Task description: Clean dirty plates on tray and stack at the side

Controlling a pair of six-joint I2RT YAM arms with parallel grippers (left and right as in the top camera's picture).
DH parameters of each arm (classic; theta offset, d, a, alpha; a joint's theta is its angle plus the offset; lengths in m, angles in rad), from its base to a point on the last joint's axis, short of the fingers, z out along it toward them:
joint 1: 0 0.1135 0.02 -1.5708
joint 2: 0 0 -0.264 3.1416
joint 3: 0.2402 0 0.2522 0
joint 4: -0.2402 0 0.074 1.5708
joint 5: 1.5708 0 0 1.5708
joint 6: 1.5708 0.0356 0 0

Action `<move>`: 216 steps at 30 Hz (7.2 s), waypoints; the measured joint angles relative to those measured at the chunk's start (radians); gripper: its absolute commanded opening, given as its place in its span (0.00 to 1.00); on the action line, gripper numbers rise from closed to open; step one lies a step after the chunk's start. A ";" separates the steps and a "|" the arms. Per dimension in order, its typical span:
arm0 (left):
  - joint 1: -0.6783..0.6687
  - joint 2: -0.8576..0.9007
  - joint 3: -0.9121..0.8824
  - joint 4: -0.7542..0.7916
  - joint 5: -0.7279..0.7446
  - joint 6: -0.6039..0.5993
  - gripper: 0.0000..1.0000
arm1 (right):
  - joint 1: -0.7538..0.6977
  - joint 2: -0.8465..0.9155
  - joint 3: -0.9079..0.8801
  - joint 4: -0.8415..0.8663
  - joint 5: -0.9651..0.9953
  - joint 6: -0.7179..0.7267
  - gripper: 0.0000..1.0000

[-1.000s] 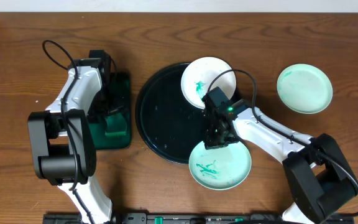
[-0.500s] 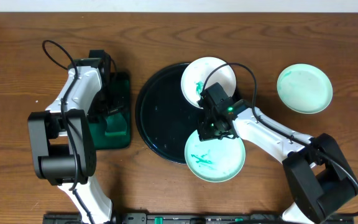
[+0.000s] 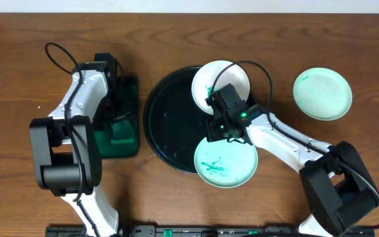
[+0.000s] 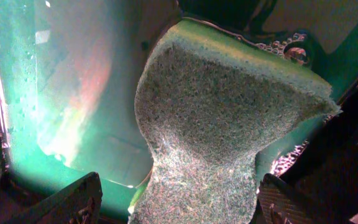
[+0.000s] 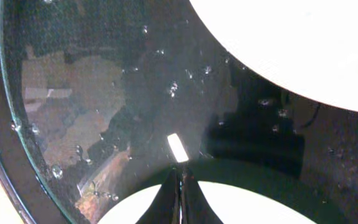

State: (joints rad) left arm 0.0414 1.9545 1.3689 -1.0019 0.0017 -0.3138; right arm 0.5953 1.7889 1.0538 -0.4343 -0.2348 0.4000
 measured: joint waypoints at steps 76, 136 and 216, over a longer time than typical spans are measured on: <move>0.000 0.000 0.000 0.004 0.019 0.000 0.81 | 0.018 -0.247 -0.200 -0.428 0.205 0.378 0.01; -0.001 0.000 -0.015 0.064 0.022 0.001 0.60 | 0.015 -0.060 -0.110 -0.045 0.241 0.172 0.01; -0.426 -0.083 -0.082 0.234 0.393 -0.029 0.07 | 0.014 -0.060 -0.105 -0.068 0.224 0.165 0.01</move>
State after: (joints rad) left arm -0.3847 1.8713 1.2873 -0.7681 0.3943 -0.3424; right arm 0.6098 1.7290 0.9489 -0.5022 -0.0113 0.5648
